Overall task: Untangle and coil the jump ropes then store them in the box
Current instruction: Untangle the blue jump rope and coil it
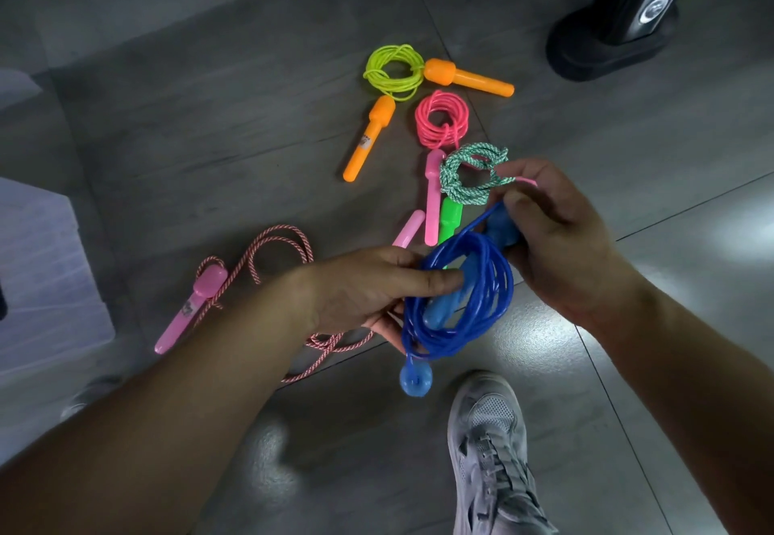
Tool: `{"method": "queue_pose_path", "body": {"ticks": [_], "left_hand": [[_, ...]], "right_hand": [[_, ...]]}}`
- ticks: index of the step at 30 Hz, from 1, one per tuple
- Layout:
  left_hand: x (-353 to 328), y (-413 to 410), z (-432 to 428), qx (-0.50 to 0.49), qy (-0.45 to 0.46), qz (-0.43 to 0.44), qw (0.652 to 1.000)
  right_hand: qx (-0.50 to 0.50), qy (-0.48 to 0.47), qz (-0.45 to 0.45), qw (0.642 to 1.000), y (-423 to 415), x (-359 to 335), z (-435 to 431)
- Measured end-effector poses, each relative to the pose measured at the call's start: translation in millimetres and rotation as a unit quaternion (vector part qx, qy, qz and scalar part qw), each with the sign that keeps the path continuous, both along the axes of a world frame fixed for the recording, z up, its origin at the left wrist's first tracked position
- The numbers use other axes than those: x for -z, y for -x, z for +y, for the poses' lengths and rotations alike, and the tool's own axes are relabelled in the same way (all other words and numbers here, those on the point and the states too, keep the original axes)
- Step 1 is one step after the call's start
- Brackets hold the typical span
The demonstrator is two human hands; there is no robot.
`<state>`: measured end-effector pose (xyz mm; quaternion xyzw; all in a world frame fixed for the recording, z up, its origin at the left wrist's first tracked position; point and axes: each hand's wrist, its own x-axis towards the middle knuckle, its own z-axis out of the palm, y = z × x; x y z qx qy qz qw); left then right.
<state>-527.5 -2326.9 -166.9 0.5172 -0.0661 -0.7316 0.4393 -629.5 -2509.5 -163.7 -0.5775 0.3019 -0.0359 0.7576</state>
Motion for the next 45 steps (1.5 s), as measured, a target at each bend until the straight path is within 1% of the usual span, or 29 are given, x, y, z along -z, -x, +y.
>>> {"method": "queue_pose_path", "body": {"ticks": [2,3,5,6,9,11,12,13,15,16,18,22,23,25,26,27,28,29,31,34,36,38,40,42,45], "left_hand": [[-0.2,0.4,-1.7,-0.011,-0.011,-0.016,1.0],[-0.4,-0.7,-2.2,-0.017,-0.015,-0.025,0.999],[-1.1,-3.6,-0.7,-0.024,-0.017,-0.043,0.999],[-0.8,-4.1,0.8,-0.032,-0.02,-0.051,0.998],[3.3,-2.0,5.9,-0.095,-0.022,-0.053,0.994],[6.1,1.7,7.2,-0.168,-0.014,-0.033,0.985],[6.8,3.0,7.3,-0.207,-0.006,-0.012,0.978],[6.9,4.7,7.4,-0.242,0.005,0.006,0.97],[7.7,7.2,8.6,-0.282,0.029,0.015,0.959],[8.6,7.8,9.0,-0.288,0.037,0.012,0.957],[10.2,7.3,9.7,-0.293,0.036,0.015,0.955],[10.6,8.5,6.0,-0.299,-0.004,0.052,0.953],[9.9,10.5,3.7,-0.286,-0.011,0.058,0.956],[8.0,14.7,-1.1,-0.249,-0.014,0.071,0.966],[7.0,16.4,-3.2,-0.23,-0.01,0.077,0.97],[5.5,18.0,-5.0,-0.214,-0.005,0.084,0.973],[3.7,19.1,-6.6,-0.201,0.003,0.092,0.975],[2.5,19.8,-7.3,-0.191,0.013,0.103,0.976],[1.8,19.7,-6.5,-0.175,0.033,0.128,0.976],[6.1,15.7,-4.4,-0.166,0.041,0.158,0.973],[10.0,14.1,-3.7,-0.171,0.03,0.153,0.973],[13.9,14.7,-3.3,-0.19,0.009,0.124,0.974],[16.5,17.1,-3.4,-0.21,0.003,0.095,0.973],[17.3,21.6,-5.2,-0.207,-0.004,0.059,0.977],[23.8,29.7,-12.7,-0.178,-0.046,-0.028,0.983]], "right_hand": [[0.0,0.021,-0.023,1.0,-3.9,0.1,-1.7],[-0.005,0.048,-0.033,0.998,-4.0,0.6,-4.2],[-0.036,0.145,-0.038,0.988,-0.8,0.3,-12.4],[-0.058,0.173,-0.037,0.982,1.2,-0.7,-16.0],[-0.11,0.145,-0.003,0.983,2.8,-6.7,-24.2],[-0.131,0.139,0.037,0.981,1.7,-10.6,-27.0],[-0.148,0.151,0.052,0.976,1.6,-10.5,-28.3],[-0.174,0.185,0.067,0.965,1.6,-8.5,-29.0],[-0.243,0.288,0.101,0.921,3.0,-2.1,-30.8],[-0.263,0.323,0.117,0.901,4.5,0.9,-32.4],[-0.271,0.333,0.144,0.892,7.7,5.4,-37.9],[-0.313,0.318,0.217,0.869,18.5,18.1,-41.3],[-0.31,0.273,0.215,0.885,21.4,21.5,-38.0],[-0.271,0.099,0.186,0.939,26.2,25.2,-30.2],[-0.258,0.019,0.166,0.952,27.8,26.7,-27.6],[-0.262,-0.028,0.145,0.954,29.7,29.1,-25.3],[-0.279,-0.052,0.128,0.95,31.1,30.8,-22.4],[-0.301,-0.059,0.115,0.945,32.2,32.8,-19.8],[-0.327,-0.034,0.103,0.939,33.2,34.7,-16.0],[-0.31,0.011,0.111,0.944,33.4,34.8,-16.5],[-0.313,0.053,0.111,0.942,32.6,29.0,-15.8],[-0.291,0.078,0.109,0.947,32.5,23.8,-12.9],[-0.243,0.067,0.121,0.96,33.6,21.5,-11.5],[-0.208,0.068,0.143,0.965,33.4,19.0,-11.1],[-0.222,0.163,0.178,0.945,35.0,16.6,-12.0]]}}
